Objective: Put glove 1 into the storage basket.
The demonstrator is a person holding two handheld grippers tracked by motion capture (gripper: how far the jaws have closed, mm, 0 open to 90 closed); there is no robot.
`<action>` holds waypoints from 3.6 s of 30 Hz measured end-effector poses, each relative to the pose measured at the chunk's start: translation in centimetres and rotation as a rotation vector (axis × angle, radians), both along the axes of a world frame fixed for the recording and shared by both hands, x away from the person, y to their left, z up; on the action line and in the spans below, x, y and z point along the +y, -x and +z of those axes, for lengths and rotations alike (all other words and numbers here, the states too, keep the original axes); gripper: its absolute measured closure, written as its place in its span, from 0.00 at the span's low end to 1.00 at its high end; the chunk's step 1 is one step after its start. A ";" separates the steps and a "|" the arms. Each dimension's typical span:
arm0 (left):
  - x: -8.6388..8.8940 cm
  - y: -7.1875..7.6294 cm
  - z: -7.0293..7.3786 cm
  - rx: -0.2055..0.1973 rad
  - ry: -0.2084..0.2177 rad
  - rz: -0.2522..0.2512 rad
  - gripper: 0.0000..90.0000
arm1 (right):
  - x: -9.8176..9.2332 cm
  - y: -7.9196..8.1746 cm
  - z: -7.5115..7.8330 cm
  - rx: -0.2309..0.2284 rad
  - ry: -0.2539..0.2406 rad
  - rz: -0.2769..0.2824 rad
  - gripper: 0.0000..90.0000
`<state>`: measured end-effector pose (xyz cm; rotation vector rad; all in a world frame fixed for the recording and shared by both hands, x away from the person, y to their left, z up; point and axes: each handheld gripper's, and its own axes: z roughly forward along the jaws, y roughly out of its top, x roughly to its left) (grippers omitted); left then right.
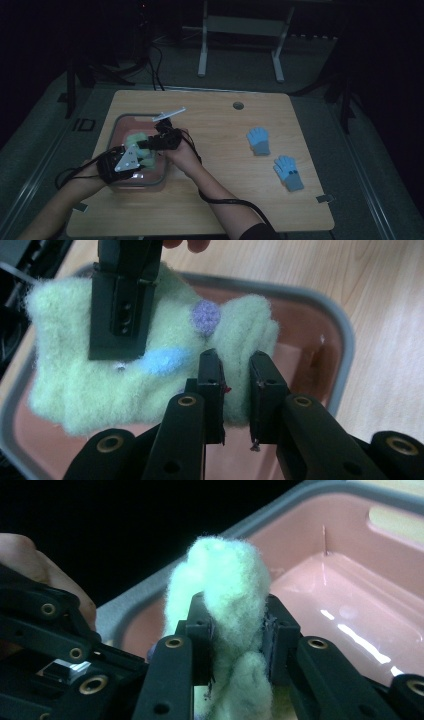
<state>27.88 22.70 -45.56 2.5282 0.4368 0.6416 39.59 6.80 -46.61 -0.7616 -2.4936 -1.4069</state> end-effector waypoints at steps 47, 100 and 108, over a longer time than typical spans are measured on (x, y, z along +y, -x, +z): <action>-2.4 -1.5 -0.3 0.143 0.129 0.038 0.59 | -3.9 -0.7 1.0 -0.091 0.145 -0.011 0.20; -17.8 -0.7 -6.7 0.243 0.252 -0.096 0.09 | -24.5 2.1 -2.6 -0.182 0.170 -0.214 0.16; -17.3 0.3 -8.7 0.214 0.308 -0.058 0.09 | -26.9 2.5 -4.1 -0.127 0.141 -0.286 0.14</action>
